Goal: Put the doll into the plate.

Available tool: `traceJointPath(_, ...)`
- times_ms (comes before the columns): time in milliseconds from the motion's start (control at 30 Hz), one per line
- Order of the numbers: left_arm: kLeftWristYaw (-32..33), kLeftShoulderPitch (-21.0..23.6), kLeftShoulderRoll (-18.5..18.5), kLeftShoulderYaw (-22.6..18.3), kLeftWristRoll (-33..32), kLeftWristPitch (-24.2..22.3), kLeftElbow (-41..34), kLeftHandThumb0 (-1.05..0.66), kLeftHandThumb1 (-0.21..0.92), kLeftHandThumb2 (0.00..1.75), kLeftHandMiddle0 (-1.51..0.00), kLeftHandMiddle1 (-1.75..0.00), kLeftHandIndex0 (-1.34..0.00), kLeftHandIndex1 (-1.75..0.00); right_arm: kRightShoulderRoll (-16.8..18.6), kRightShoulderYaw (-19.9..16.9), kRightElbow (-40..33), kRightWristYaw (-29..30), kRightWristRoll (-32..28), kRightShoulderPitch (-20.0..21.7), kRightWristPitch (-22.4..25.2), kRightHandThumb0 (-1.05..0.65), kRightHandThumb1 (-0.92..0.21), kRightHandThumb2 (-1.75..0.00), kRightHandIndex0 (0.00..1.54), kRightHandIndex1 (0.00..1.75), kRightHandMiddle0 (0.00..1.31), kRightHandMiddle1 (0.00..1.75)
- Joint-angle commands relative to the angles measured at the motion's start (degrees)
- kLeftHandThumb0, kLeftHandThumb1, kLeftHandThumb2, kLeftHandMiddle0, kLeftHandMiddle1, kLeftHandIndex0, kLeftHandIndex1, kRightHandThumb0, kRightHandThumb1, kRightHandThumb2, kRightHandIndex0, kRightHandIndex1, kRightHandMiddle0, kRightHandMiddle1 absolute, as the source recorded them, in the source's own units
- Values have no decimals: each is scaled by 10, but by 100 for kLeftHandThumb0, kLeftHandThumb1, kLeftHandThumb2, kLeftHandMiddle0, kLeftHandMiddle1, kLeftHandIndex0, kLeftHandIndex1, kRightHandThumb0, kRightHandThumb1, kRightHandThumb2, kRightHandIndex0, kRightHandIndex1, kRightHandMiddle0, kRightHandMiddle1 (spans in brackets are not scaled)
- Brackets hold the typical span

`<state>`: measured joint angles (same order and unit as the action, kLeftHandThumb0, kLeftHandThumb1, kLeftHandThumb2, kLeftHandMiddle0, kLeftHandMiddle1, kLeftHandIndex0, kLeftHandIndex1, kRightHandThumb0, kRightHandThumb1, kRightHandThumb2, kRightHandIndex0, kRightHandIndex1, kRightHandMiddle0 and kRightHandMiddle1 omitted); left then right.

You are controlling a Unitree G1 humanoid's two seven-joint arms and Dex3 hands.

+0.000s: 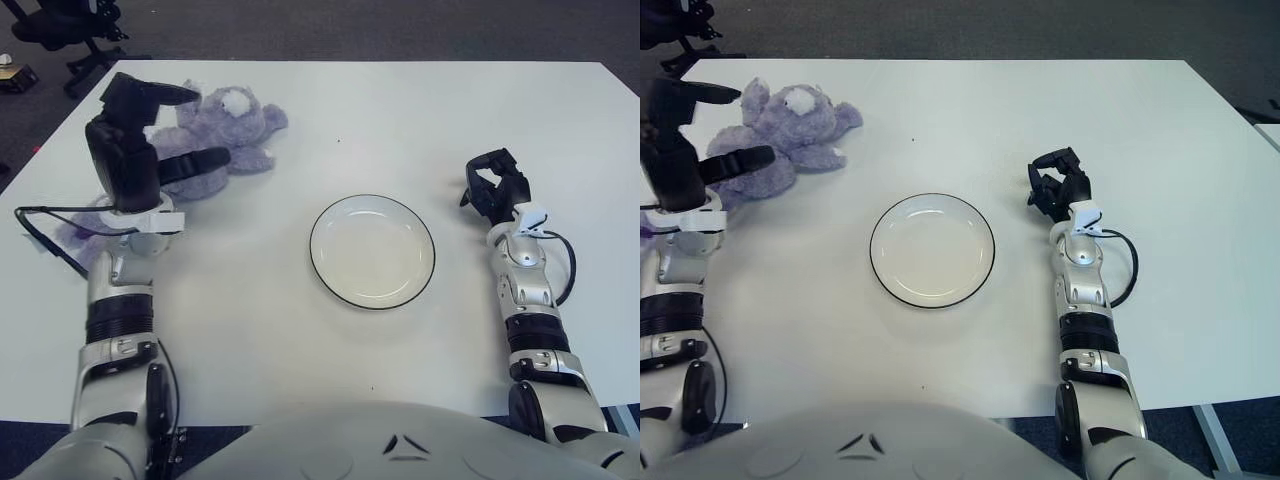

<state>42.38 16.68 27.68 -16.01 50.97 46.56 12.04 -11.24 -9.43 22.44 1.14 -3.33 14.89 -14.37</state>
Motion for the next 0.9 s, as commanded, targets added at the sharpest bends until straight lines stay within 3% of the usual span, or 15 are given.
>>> traceJointPath(0,16,-9,13,18,6,-13,-6,0,90,23,-58,-140,-49,-121,6,2,27,-4,2,-19,18,-36,-92,-39,88,175,35,161)
traceJointPath(133,-57,-40,24,15,-4,-100,-40,-1,91,27,-50,-136,-41,-140,6,1,28,-8,0,-20,16,-36,-92,-39,87,175,35,161)
traceJointPath(167,-65,-43,25,16,-6,-113,-45,-13,92,29,-49,-115,-40,-145,6,1,28,-8,-1,-19,16,-36,-92,-39,86,175,35,161)
traceJointPath(267,-84,-51,28,21,-13,-141,-61,-28,92,32,-53,-77,-39,-151,6,1,29,-10,-1,-19,16,-36,-92,-38,86,175,35,161)
traceJointPath(500,-89,-58,37,34,-25,-166,-75,-35,92,33,-56,-58,-38,-154,6,0,30,-10,-1,-19,15,-36,-92,-38,86,175,35,160)
traceJointPath(533,-125,-58,39,34,-38,-191,-81,-35,92,33,-56,-58,-38,-154,5,0,31,-12,-1,-19,15,-36,-92,-38,86,175,35,160)
traceJointPath(600,-178,-57,45,33,-57,-226,-90,-48,92,24,-52,-33,-33,-101,5,0,33,-13,-1,-18,14,-36,-92,-38,85,175,35,160)
traceJointPath(700,-210,-57,53,34,-69,-247,-98,-56,92,16,-49,-12,-28,-63,4,-1,33,-14,-2,-18,14,-36,-92,-38,85,175,35,160)
traceJointPath(867,-243,-58,66,39,-81,-268,-111,-68,92,11,-36,-2,-17,-39,4,-1,34,-15,-1,-18,15,-36,-92,-38,84,175,35,160)
